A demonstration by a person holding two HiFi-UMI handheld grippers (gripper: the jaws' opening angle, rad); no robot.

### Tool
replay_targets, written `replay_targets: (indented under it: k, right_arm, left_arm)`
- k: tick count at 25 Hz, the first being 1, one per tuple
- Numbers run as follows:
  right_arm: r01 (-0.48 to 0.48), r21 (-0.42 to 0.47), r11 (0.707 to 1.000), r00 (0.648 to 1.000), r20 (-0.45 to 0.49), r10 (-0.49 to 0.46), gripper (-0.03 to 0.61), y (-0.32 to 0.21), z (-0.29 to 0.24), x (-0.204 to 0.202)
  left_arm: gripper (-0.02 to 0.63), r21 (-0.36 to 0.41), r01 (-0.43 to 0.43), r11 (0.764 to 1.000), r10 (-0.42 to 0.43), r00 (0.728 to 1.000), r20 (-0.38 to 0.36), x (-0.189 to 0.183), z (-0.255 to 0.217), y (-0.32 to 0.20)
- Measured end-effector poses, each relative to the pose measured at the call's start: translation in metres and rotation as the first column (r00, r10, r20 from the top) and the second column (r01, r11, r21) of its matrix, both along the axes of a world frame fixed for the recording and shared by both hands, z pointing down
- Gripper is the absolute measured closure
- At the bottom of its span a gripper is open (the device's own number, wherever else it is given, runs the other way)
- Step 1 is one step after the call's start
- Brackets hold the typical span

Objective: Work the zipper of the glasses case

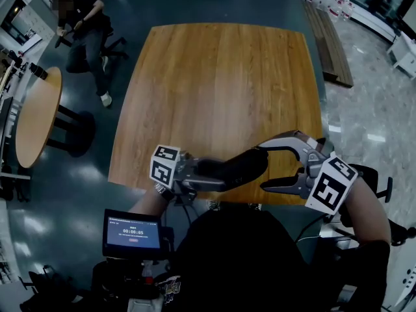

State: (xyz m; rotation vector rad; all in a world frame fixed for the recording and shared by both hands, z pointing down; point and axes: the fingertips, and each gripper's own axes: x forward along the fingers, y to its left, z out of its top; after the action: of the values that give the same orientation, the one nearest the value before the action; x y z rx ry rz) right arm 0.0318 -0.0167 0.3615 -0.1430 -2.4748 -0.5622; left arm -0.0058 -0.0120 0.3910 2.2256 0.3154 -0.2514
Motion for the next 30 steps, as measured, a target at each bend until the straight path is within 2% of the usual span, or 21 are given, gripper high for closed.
replay_targets:
  k: [2,4,6,8,10,11,13,15,18,20,23,27,30]
  right_arm:
    - [-0.052,-0.059,0.997,0.997,0.061,0.056,0.25,-0.011,-0.015,0.012]
    - [-0.076,-0.081,0.994,0.992,0.095,0.084,0.397,-0.023,-0.021,0.02]
    - [-0.071,-0.133,0.989,0.986,0.139,0.09,0.414,-0.027,-0.031,0.02]
    - [-0.036,-0.255,0.966,0.976,0.2,0.089,0.453,-0.021,-0.048,0.013]
    - [0.035,-0.398,0.917,0.97,0.236,0.066,0.448,-0.006,-0.064,0.005]
    - [0.085,-0.441,0.893,0.973,0.23,0.021,0.445,0.003,-0.068,0.002]
    - [0.179,-0.488,0.854,0.977,0.188,-0.098,0.445,0.02,-0.066,-0.001]
    - [0.254,-0.533,0.807,0.967,0.148,-0.207,0.445,0.032,-0.059,-0.001]
    - [0.324,-0.635,0.702,0.944,0.165,-0.286,0.442,0.041,-0.058,0.0]
    - [0.357,-0.677,0.644,0.93,0.196,-0.31,0.443,0.042,-0.061,-0.004]
    - [0.401,-0.687,0.606,0.912,0.234,-0.337,0.453,0.045,-0.065,-0.009]
    - [0.431,-0.712,0.554,0.9,0.295,-0.321,0.518,0.045,-0.074,-0.011]
    - [0.437,-0.72,0.539,0.898,0.324,-0.296,0.529,0.042,-0.079,-0.014]
  left_arm:
    - [0.35,-0.013,-0.027,1.0,0.027,0.998,-0.061,-0.015,-0.013,-0.001]
    - [0.35,-0.02,-0.065,0.998,0.063,0.993,-0.099,-0.026,-0.026,0.0]
    - [0.35,-0.008,-0.125,0.992,0.123,0.987,-0.099,-0.03,-0.036,0.007]
    - [0.35,0.013,-0.215,0.977,0.215,0.975,-0.06,-0.03,-0.04,0.018]
    - [0.35,0.026,-0.317,0.948,0.317,0.948,-0.007,-0.028,-0.043,0.029]
    - [0.35,0.03,-0.36,0.932,0.36,0.933,0.018,-0.026,-0.045,0.034]
    - [0.35,0.038,-0.43,0.902,0.428,0.902,0.056,-0.023,-0.049,0.041]
    - [0.35,0.042,-0.484,0.874,0.48,0.874,0.075,-0.018,-0.054,0.047]
    - [0.35,0.047,-0.528,0.848,0.523,0.848,0.087,-0.013,-0.058,0.054]
    - [0.35,0.047,-0.544,0.838,0.539,0.838,0.084,-0.017,-0.061,0.053]
    - [0.35,0.032,-0.563,0.826,0.56,0.825,0.075,-0.022,-0.063,0.054]
    - [0.349,-0.017,-0.565,0.825,0.565,0.825,0.017,-0.025,-0.066,0.054]
    - [0.348,-0.038,-0.557,0.83,0.556,0.83,-0.039,-0.025,-0.068,0.056]
